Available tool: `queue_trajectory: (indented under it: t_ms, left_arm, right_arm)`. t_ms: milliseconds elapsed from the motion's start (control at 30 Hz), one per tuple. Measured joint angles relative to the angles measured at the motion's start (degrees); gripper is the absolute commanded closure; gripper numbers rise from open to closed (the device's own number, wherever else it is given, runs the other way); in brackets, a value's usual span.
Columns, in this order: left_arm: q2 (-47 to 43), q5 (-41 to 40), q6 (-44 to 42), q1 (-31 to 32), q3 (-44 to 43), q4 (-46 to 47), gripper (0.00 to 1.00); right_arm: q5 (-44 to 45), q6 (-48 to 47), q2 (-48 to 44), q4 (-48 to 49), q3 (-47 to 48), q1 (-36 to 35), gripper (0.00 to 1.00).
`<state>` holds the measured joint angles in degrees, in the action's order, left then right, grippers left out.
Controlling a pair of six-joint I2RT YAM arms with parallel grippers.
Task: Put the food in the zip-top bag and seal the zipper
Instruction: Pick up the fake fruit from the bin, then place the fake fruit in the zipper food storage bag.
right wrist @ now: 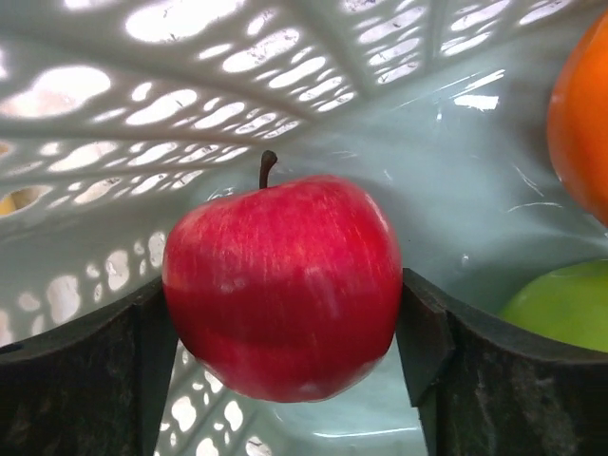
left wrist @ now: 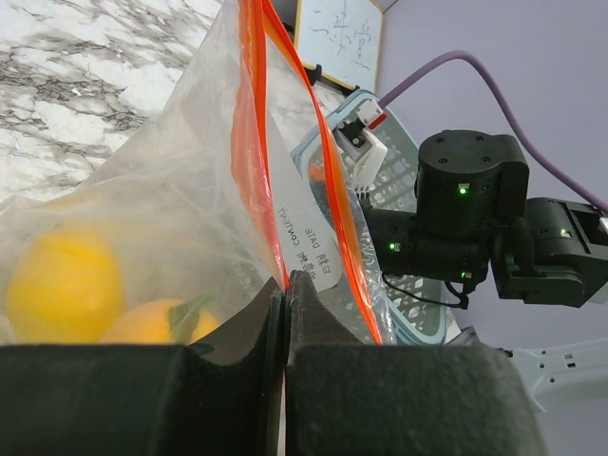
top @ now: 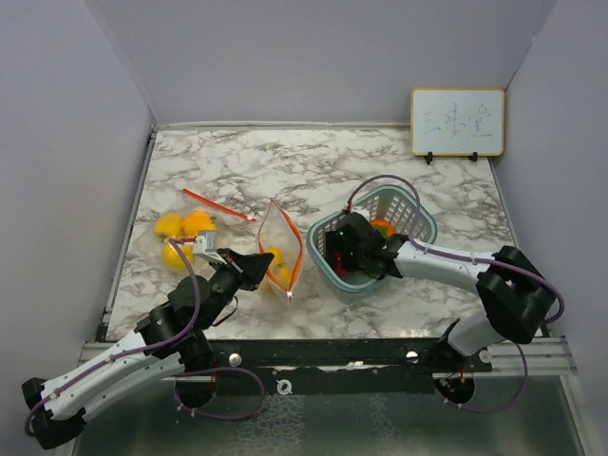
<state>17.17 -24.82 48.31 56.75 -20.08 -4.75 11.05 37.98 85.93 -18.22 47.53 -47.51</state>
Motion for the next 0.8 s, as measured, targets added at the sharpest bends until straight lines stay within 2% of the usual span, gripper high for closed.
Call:
queue_trajectory:
  t_ms: [100,167,267,500,633,800]
  left_arm:
    - [0.0,0.0,0.0,0.0,0.0,0.0,1.0]
    - [0.0,0.0,0.0,0.0,0.0,0.0,1.0]
    - [0.1,0.0,0.0,0.0,0.0,0.1,1.0]
    - [0.5,0.0,0.0,0.0,0.2,0.3,1.0]
    - [0.5,0.0,0.0,0.0,0.3,0.3,1.0]
    - [0.5,0.0,0.0,0.0,0.3,0.2,1.0]
  right_arm:
    - [0.3,0.8,0.5,1.9,-0.5,0.0,0.44]
    - [0.5,0.9,0.1,2.3,-0.9,0.0,0.5]
    - [1.4,1.2,-1.9,1.4,-1.7,0.0,0.52]
    - [0.4,-1.9,-19.0,-1.4,-1.9,0.0,0.55]
    - [-5.7,-5.0,-26.1,-0.3,0.5,0.0,0.55]
    - [-19.2,-6.8,-27.5,7.1,2.3,0.0,0.56]
